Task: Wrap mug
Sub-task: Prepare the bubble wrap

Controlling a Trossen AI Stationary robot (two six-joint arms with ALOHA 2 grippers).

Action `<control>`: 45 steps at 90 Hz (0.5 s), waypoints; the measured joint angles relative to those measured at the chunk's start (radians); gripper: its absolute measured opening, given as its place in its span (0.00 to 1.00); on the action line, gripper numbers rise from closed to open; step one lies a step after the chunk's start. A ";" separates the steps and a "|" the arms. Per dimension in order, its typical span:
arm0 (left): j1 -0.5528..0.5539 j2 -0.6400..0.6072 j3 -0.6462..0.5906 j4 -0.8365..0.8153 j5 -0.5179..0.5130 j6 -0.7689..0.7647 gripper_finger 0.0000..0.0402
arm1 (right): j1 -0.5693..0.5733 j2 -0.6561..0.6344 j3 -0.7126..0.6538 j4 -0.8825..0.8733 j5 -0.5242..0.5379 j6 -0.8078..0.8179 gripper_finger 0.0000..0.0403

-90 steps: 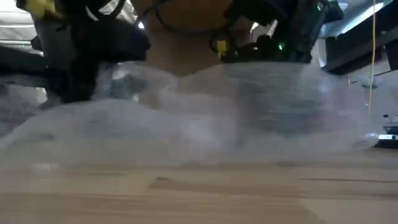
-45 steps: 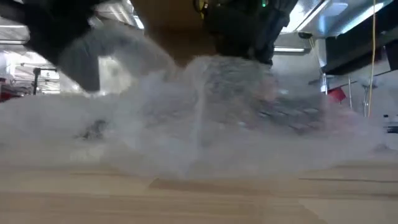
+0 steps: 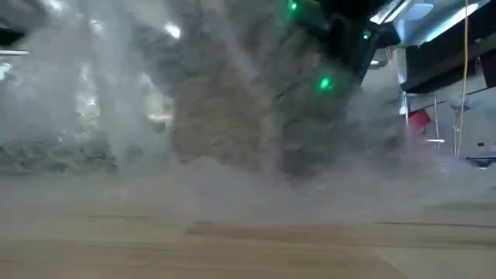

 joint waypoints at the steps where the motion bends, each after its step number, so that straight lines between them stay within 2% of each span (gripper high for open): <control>1: -0.008 0.000 0.000 0.007 0.003 -0.017 0.00 | -0.001 0.000 -0.001 0.000 0.001 0.003 0.64; 13: -0.090 0.008 0.002 0.004 -0.028 -0.210 0.00 | -0.009 -0.004 -0.003 -0.011 0.008 0.017 0.64; 24: -0.103 -0.004 0.060 -0.178 -0.119 -0.315 0.00 | -0.008 -0.005 -0.004 0.006 0.007 0.001 0.64; 37: -0.098 -0.007 0.210 -0.443 -0.251 -0.325 0.00 | -0.008 -0.005 -0.005 0.008 -0.003 -0.003 0.64; 45: -0.100 -0.008 0.249 -0.532 -0.400 -0.321 0.00 | -0.009 -0.004 -0.005 0.012 -0.013 -0.008 0.64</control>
